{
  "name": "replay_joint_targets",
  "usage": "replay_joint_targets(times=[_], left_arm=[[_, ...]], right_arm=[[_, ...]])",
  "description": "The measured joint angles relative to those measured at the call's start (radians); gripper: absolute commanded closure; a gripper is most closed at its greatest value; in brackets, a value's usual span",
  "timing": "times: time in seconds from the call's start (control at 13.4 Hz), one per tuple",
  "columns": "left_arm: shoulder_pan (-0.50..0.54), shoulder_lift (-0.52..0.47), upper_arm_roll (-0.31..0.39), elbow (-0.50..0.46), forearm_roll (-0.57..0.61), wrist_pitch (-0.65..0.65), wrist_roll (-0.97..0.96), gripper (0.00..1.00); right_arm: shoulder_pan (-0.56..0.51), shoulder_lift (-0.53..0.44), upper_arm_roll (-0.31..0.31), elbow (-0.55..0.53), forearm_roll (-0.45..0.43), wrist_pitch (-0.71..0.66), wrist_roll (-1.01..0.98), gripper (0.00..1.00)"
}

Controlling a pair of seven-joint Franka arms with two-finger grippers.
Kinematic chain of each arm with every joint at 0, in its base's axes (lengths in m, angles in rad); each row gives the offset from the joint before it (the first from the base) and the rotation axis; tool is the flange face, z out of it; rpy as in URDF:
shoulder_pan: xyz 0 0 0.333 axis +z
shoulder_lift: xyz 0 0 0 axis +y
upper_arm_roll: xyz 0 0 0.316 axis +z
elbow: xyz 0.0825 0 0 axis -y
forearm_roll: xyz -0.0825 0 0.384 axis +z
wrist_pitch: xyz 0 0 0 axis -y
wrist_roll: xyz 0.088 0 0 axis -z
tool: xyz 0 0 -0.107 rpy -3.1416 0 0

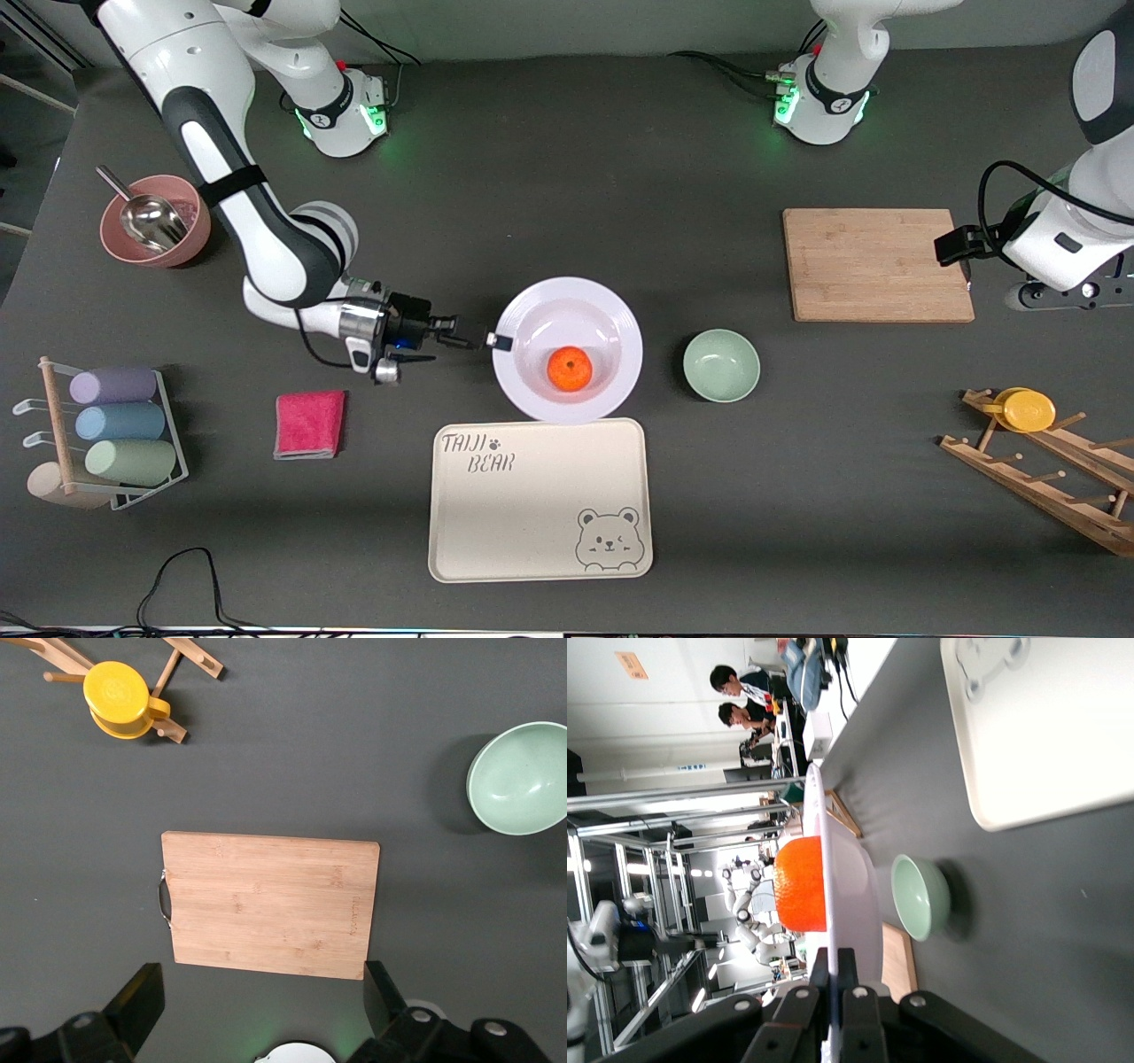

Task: Place orange and plate with both arms
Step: 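Carry the plate with the orange onto the bear tray with the right gripper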

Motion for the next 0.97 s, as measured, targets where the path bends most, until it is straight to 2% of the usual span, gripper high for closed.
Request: replay_joint_targets(times=[0.52, 0.82, 0.97], left_arm=[[0.003, 0.011, -0.003, 0.001, 0.000, 0.001, 0.001, 0.00], [0.003, 0.020, -0.005, 0.001, -0.001, 0.001, 0.001, 0.00], [0.003, 0.020, -0.005, 0.001, -0.001, 0.001, 0.001, 0.00]], right_arm=[[-0.004, 0.223, -0.015, 0.314, -0.071, 0.007, 0.064, 1.00], [-0.008, 0.378, -0.056, 0.540, -0.244, 0.009, 0.163, 1.00], [-0.008, 0.459, -0.057, 0.650, -0.280, 0.009, 0.193, 1.00]])
